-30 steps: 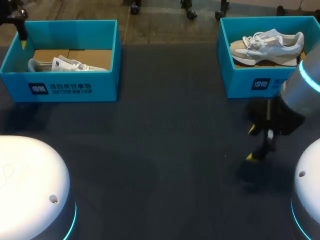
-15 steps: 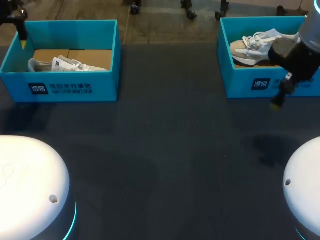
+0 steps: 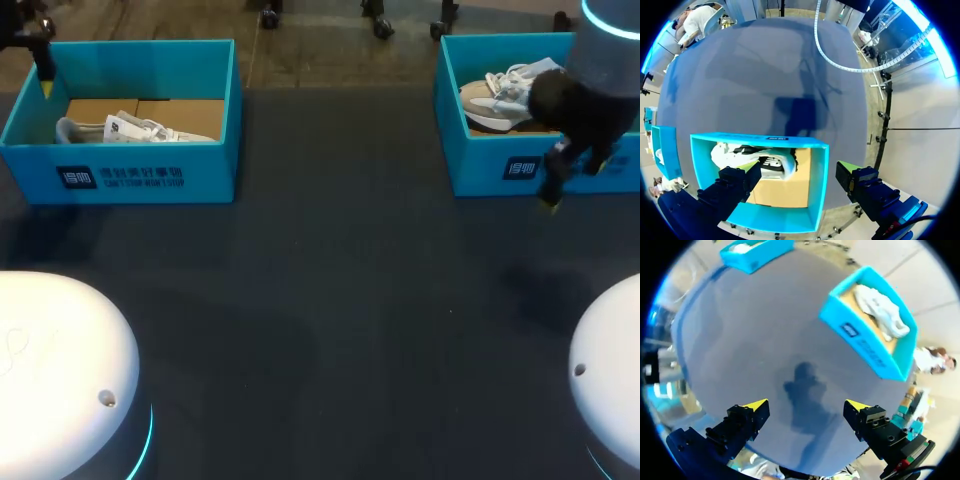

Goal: Take the shoe out of the shoebox, open the shoe tongue, remove and reinsert the insole, then place the shoe into the shoebox

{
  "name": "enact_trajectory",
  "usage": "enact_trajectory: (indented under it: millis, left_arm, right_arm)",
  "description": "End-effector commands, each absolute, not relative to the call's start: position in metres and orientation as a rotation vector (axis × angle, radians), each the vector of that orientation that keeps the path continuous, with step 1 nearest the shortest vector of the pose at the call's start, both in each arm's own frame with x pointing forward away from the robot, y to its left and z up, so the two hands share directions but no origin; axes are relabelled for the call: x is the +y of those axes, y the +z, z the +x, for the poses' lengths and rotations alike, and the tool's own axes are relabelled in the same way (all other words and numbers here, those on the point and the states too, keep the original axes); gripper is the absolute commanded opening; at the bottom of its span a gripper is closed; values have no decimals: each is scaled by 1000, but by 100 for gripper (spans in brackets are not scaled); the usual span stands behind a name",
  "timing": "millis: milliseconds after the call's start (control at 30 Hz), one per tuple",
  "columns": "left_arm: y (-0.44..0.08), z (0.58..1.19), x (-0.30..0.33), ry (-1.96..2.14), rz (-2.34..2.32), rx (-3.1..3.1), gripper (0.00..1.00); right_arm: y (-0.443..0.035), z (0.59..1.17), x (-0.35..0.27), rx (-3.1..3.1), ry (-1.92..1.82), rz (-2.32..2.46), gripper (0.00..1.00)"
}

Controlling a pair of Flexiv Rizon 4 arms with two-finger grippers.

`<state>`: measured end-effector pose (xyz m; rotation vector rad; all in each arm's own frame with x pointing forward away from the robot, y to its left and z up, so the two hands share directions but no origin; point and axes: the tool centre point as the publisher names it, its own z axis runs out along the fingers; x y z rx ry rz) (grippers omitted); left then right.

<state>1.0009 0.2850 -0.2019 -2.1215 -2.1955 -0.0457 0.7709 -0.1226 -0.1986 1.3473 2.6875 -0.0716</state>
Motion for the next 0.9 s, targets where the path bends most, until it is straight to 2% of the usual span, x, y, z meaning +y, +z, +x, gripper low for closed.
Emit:
enact_trajectory:
  millis: [33,367,533,900]
  left_arm:
    - [-202,1001,285,-47,-2121,-2194,100]
    - [-202,1001,285,-47,-2121,-2194,100]
    - [-202,1001,285,-47,-2121,-2194,100]
    - [-202,1001,285,-47,-2121,-2194,100]
  right_arm:
    - [-181,791,-149,2610,-66,1397,100]
    - [-141,876,-197,2466,-85,1440,100]
    - [-148,906,-210,2484,-70,1576,100]
    - [-152,908,-211,2490,-49,1599,100]
